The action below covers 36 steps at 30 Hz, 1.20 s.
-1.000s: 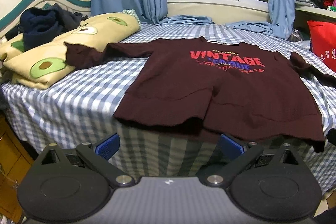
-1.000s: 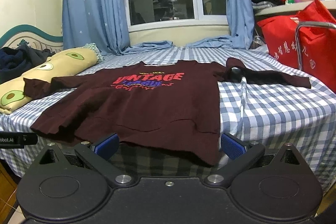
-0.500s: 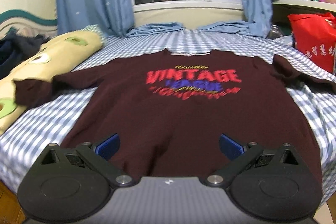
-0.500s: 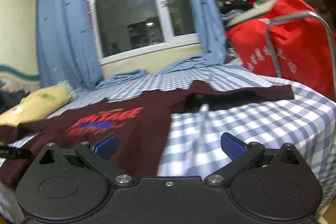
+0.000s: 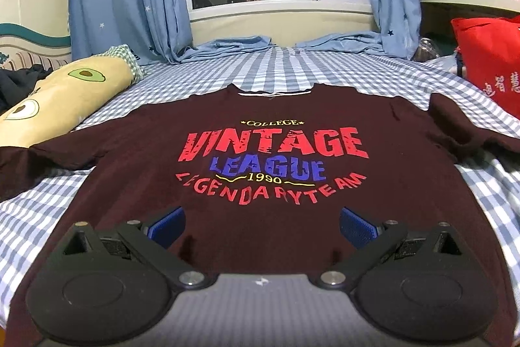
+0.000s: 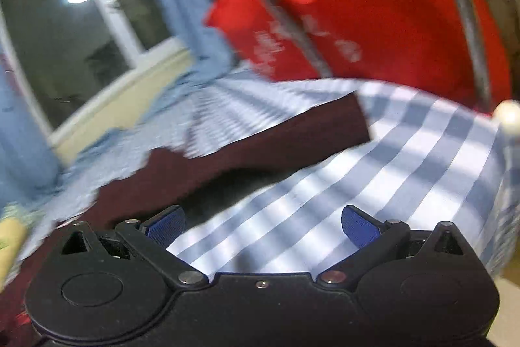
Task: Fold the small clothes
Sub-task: 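Grasp the sleeve and side edge of the shirt with the right gripper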
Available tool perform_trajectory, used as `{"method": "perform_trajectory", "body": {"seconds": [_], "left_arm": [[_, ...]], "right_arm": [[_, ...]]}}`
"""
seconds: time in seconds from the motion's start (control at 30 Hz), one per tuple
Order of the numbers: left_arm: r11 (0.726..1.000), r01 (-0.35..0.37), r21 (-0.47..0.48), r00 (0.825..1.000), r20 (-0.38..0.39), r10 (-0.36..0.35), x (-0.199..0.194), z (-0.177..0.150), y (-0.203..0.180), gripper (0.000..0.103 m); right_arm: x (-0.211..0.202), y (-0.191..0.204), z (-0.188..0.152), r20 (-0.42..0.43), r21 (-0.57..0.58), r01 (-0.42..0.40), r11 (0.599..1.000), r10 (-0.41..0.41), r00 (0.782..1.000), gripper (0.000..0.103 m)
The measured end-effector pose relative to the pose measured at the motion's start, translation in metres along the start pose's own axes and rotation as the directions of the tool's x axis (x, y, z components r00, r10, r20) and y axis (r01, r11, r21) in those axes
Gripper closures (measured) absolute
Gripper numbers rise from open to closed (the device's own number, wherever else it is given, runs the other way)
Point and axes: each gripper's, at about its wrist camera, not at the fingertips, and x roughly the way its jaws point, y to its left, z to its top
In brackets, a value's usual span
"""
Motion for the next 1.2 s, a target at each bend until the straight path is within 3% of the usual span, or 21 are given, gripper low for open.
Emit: {"method": "perform_trajectory", "body": {"seconds": [0.1,0.2,0.3,0.4,0.43,0.53,0.67,0.87,1.07,1.2], "left_arm": [[1.0,-0.018,0.0,1.0,-0.009,0.018,0.011,-0.003,0.001,0.0],[1.0,-0.009,-0.008,1.0,-0.025,0.009,0.016,-0.008,0.005,0.0],[1.0,-0.012,0.001,1.0,-0.02,0.012,0.017,-0.012,0.008,0.0],[1.0,-0.009,0.001,1.0,-0.018,0.009,0.017,-0.011,0.01,0.0],[1.0,-0.006,-0.001,1.0,-0.019,0.006,0.018,-0.01,0.011,0.0],[1.0,-0.011,-0.009,1.0,-0.018,0.011,0.019,-0.005,0.015,0.0],[1.0,-0.011,-0.025,1.0,-0.012,0.011,0.02,0.002,0.023,0.0],[1.0,0.014,0.007,0.999,-0.031,-0.014,0.024,-0.004,0.03,0.0],[0.999,0.025,-0.02,0.999,-0.03,-0.026,0.022,-0.013,0.041,0.0],[0.999,0.032,-0.043,0.999,-0.032,-0.033,0.02,-0.011,0.046,0.0]], "right_arm": [[0.025,-0.012,0.011,-0.014,0.062,0.039,0.997,-0.039,0.999,0.003],[0.038,-0.024,0.021,0.024,0.156,0.042,0.987,-0.046,0.999,0.003],[0.049,-0.039,0.028,0.065,0.299,0.02,0.954,-0.042,0.997,0.008],[0.059,-0.046,0.035,0.083,0.375,0.061,0.925,-0.099,0.992,0.022],[0.063,-0.047,0.036,0.083,0.389,0.082,0.917,-0.123,0.989,0.031],[0.07,-0.047,0.041,0.059,0.39,0.181,0.903,-0.22,0.974,0.074],[0.067,-0.04,0.046,0.067,0.344,0.212,0.915,-0.25,0.966,0.094],[0.017,-0.013,0.067,0.271,0.183,0.175,0.967,-0.221,0.937,0.096],[-0.003,-0.026,0.092,0.282,0.303,0.117,0.946,-0.206,0.937,0.096],[-0.009,-0.002,0.096,0.317,0.233,0.095,0.968,-0.168,0.933,0.096]]}}
